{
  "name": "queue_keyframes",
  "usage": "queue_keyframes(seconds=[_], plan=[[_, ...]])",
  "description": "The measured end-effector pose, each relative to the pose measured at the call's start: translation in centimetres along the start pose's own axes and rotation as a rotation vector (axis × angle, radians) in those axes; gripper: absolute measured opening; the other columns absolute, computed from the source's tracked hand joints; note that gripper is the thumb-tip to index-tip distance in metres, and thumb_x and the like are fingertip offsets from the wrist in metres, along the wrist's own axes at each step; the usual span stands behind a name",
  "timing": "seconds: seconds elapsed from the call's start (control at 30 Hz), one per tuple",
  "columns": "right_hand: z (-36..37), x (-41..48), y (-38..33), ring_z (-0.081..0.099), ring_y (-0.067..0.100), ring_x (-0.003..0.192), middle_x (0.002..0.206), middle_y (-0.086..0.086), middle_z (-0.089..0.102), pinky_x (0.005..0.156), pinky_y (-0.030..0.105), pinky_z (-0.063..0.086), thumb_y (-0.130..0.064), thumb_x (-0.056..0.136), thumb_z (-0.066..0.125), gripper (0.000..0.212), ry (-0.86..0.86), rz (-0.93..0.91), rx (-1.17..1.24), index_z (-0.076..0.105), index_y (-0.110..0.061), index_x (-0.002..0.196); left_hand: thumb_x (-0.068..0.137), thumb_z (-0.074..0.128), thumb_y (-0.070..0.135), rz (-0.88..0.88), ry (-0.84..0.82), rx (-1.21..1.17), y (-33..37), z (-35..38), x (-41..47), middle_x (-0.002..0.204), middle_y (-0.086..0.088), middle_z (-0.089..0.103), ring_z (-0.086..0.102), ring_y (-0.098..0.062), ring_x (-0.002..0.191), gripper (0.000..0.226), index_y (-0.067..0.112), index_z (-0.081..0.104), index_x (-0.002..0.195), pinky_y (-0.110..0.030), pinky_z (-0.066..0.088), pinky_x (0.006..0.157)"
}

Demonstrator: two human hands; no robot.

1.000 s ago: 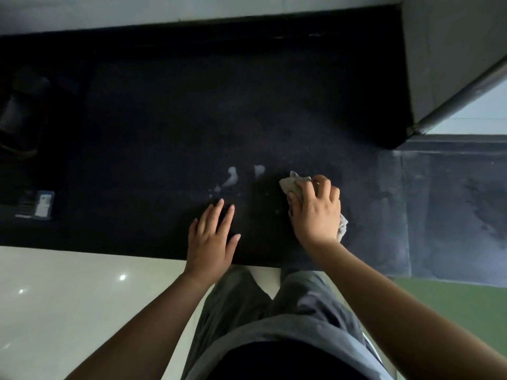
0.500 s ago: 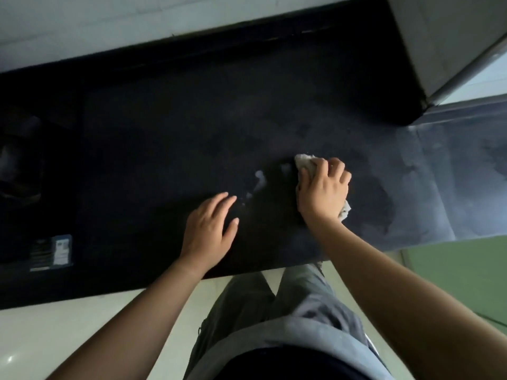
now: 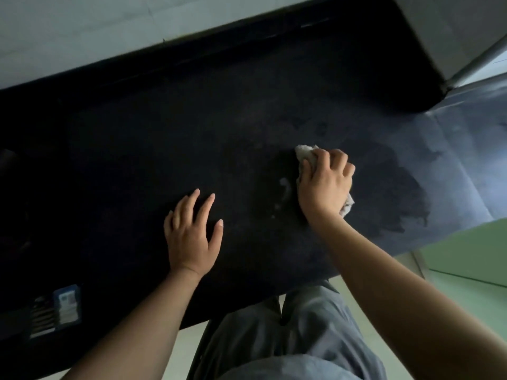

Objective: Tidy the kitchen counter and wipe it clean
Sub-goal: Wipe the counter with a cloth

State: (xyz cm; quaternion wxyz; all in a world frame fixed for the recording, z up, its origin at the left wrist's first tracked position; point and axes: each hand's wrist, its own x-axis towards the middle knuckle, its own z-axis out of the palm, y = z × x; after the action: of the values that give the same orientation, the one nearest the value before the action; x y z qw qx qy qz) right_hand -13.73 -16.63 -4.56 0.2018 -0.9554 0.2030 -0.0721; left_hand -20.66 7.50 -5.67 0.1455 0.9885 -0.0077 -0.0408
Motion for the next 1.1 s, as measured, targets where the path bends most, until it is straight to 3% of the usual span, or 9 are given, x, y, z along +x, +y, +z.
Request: queue_keyframes(seconds=[0.13, 0.33, 0.5, 0.57, 0.73, 0.87, 0.97, 1.1], plan=[[0.7, -2.3, -1.7, 0.045, 0.033, 0.104, 0.125, 0.012, 0.049, 0.083, 0.042, 0.04, -0.033, 0.09, 0.051, 0.03, -0.072, -0.192, 0.045, 0.056, -0.019, 0.117, 0.087, 0.04, 0.046, 0.007, 0.014, -0.012, -0.2, 0.2, 0.0, 0.147, -0.005, 0.039, 0.036, -0.028, 0.132, 0.052, 0.027, 0.044, 0.136, -0.055, 0.03, 0.102], [-0.5, -5.2, 1.7, 0.047, 0.031, 0.102, 0.122, 0.011, 0.053, 0.083, 0.042, 0.042, -0.035, 0.089, 0.055, 0.033, -0.121, -0.395, 0.03, 0.057, -0.019, 0.118, 0.087, 0.041, 0.046, 0.004, 0.007, -0.013, -0.3, 0.2, 0.1, 0.147, -0.005, 0.038, 0.036, -0.028, 0.133, 0.053, 0.028, 0.044, 0.136, -0.055, 0.03, 0.103], [0.7, -0.7, -0.9, 0.044, 0.038, 0.103, 0.124, 0.015, 0.05, 0.081, 0.044, 0.038, -0.03, 0.091, 0.05, 0.03, -0.024, -0.113, 0.024, 0.053, -0.014, 0.116, 0.087, 0.041, 0.046, 0.003, 0.012, -0.019, -0.2, 0.1, 0.0, 0.147, -0.005, 0.039, 0.036, -0.027, 0.132, 0.053, 0.028, 0.046, 0.136, -0.054, 0.029, 0.103], [1.5, 0.1, -3.0, 0.044, 0.038, 0.104, 0.125, 0.016, 0.048, 0.079, 0.044, 0.038, -0.031, 0.092, 0.048, 0.03, -0.022, -0.085, 0.015, 0.052, -0.014, 0.117, 0.087, 0.04, 0.046, 0.001, 0.005, -0.014, -0.2, 0.1, 0.1, 0.147, -0.004, 0.039, 0.036, -0.027, 0.132, 0.053, 0.028, 0.045, 0.136, -0.054, 0.03, 0.103], [1.6, -4.4, -3.6, 0.048, 0.032, 0.098, 0.122, 0.012, 0.052, 0.074, 0.04, 0.044, -0.037, 0.09, 0.05, 0.031, -0.142, -0.403, 0.012, 0.054, -0.021, 0.116, 0.086, 0.04, 0.046, -0.005, -0.007, -0.007, -0.2, 0.1, 0.0, 0.148, -0.004, 0.037, 0.035, -0.027, 0.133, 0.053, 0.028, 0.044, 0.136, -0.055, 0.029, 0.103], [0.2, -7.6, -0.5, 0.052, 0.031, 0.098, 0.12, 0.011, 0.055, 0.076, 0.041, 0.046, -0.039, 0.091, 0.049, 0.032, -0.156, -0.507, 0.022, 0.057, -0.02, 0.116, 0.086, 0.04, 0.046, 0.002, 0.001, -0.01, -0.2, 0.1, 0.1, 0.148, -0.004, 0.038, 0.035, -0.027, 0.133, 0.053, 0.028, 0.045, 0.136, -0.055, 0.03, 0.102], [-0.5, -6.5, 0.7, 0.052, 0.036, 0.096, 0.118, 0.015, 0.055, 0.077, 0.043, 0.047, -0.035, 0.089, 0.054, 0.032, -0.122, -0.459, -0.001, 0.058, -0.018, 0.115, 0.087, 0.04, 0.047, 0.001, 0.004, -0.014, -0.3, 0.2, 0.1, 0.148, -0.004, 0.038, 0.036, -0.027, 0.133, 0.053, 0.029, 0.044, 0.136, -0.055, 0.03, 0.102], [0.5, -3.7, -1.7, 0.047, 0.038, 0.101, 0.123, 0.016, 0.051, 0.082, 0.046, 0.042, -0.032, 0.09, 0.053, 0.032, -0.094, -0.213, -0.014, 0.055, -0.016, 0.118, 0.086, 0.04, 0.047, -0.002, 0.012, -0.015, -0.3, 0.3, 0.1, 0.147, -0.004, 0.038, 0.036, -0.027, 0.133, 0.053, 0.029, 0.044, 0.136, -0.055, 0.03, 0.102]])
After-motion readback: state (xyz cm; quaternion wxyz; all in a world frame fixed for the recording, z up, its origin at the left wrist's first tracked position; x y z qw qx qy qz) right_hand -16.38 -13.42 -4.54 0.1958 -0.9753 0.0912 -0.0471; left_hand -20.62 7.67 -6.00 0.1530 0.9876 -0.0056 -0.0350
